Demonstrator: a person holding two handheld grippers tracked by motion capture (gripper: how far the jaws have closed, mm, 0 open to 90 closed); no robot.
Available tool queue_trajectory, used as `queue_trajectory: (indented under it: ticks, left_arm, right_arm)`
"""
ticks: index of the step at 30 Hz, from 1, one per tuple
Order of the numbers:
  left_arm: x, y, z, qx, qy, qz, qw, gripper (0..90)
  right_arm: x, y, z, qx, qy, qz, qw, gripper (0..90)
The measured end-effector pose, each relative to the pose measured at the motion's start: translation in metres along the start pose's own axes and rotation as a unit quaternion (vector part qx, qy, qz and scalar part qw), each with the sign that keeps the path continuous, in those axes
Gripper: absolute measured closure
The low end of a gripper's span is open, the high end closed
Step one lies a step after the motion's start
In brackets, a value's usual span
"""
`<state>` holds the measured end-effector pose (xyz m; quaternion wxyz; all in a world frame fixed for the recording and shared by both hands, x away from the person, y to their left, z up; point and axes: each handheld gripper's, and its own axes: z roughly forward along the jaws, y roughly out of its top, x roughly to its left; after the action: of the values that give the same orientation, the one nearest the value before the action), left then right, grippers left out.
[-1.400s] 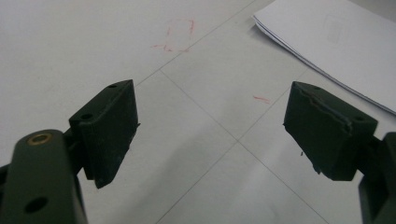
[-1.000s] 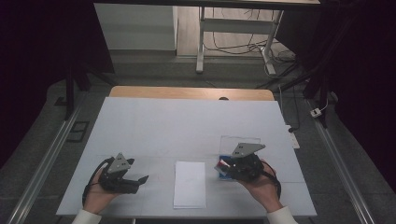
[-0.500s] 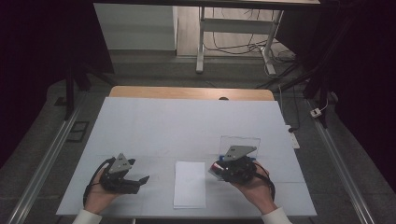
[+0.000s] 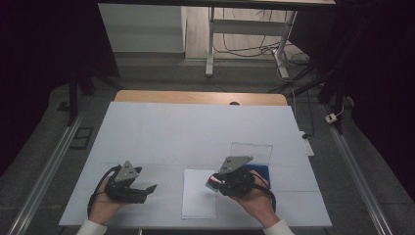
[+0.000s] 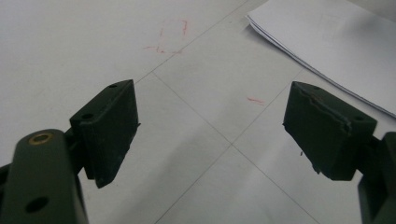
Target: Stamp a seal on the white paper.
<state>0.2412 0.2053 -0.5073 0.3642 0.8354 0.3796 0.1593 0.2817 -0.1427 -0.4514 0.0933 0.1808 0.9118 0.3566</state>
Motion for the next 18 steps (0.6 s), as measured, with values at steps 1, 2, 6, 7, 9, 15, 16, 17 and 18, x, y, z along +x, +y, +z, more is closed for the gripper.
queue_trajectory:
  ticks: [1,2,6,7,9,15,16,17,18]
  left_arm:
    - [0.0,0.0,0.0,0.001,0.0,0.001,1.0,18.1]
    - [0.0,0.0,0.0,0.001,0.0,0.001,1.0,18.1]
    - [0.0,0.0,0.001,0.002,0.0,0.002,1.0,18.1]
    - [0.0,0.0,0.001,0.002,0.0,0.001,1.0,18.1]
    - [-0.001,0.0,0.001,0.003,0.0,0.002,1.0,18.1]
    - [0.0,0.0,0.002,0.002,-0.001,0.001,1.0,18.1]
    - [0.0,0.0,0.002,0.002,-0.002,0.001,1.0,18.1]
    - [-0.001,0.0,0.002,0.002,-0.002,0.002,1.0,18.1]
    - [-0.001,0.0,0.002,0.002,-0.001,0.001,1.0,18.1]
  right_arm:
    - [0.001,0.001,0.002,0.001,0.001,-0.003,1.0,70.5]
    - [0.003,0.002,0.003,0.002,0.001,-0.003,1.0,70.5]
    - [0.007,0.009,0.01,0.006,0.009,-0.013,0.9999,70.5]
    - [0.007,0.01,0.011,0.007,0.009,-0.017,0.9998,70.5]
    - [0.009,0.014,0.013,0.006,0.01,-0.019,0.9998,70.5]
    - [0.015,0.02,0.024,0.017,0.016,-0.031,0.9992,70.5]
    - [0.015,0.02,0.025,0.019,0.016,-0.031,0.9992,70.5]
    - [0.015,0.021,0.027,0.023,0.014,-0.033,0.9991,70.5]
    - [0.015,0.021,0.029,0.027,0.014,-0.033,0.999,70.5]
